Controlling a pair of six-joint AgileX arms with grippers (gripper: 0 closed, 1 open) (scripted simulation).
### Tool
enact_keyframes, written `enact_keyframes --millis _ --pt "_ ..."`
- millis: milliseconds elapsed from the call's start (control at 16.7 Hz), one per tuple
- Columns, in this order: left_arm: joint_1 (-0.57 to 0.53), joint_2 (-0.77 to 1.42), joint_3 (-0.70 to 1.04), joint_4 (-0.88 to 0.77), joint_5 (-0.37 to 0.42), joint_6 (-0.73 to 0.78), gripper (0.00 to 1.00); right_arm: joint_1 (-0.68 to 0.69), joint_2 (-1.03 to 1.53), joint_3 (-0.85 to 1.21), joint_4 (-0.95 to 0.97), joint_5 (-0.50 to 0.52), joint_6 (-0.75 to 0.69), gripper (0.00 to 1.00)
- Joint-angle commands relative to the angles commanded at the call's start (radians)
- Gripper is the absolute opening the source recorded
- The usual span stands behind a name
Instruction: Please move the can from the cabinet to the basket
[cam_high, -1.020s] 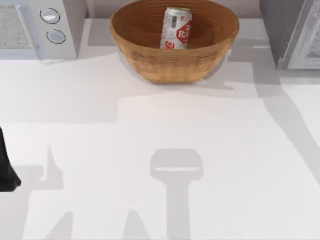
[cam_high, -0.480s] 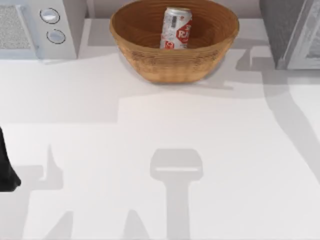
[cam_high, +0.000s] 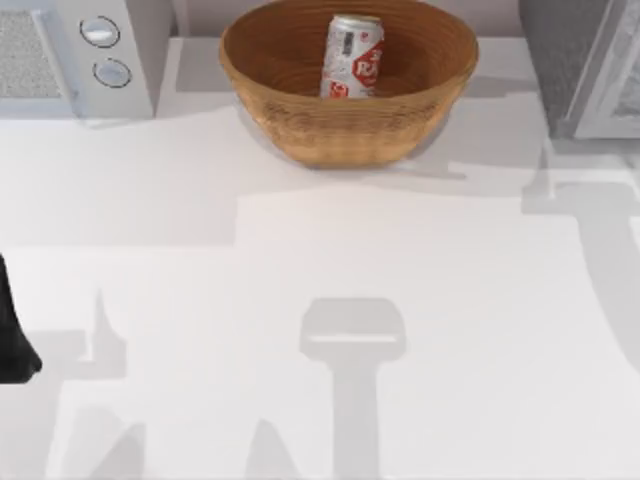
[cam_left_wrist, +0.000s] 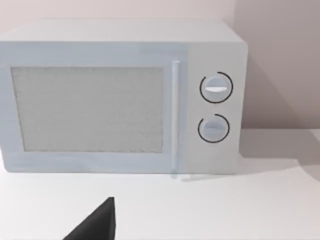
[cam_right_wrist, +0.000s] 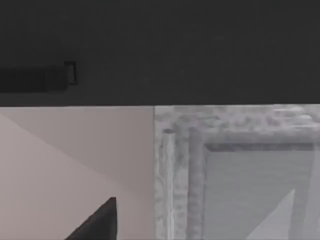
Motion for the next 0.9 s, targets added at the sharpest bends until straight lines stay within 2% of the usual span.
enact_keyframes --millis 600,900 --pt "0.0 0.0 0.0 0.0 0.0 0.0 1.0 -0.155 -0.638 -0.864 0.179 -0.181 -0.004 1.0" --pt "0.0 0.0 0.0 0.0 0.0 0.0 1.0 -0.202 -0.828 -1.108 0.228 -0.236 -0.006 1.0"
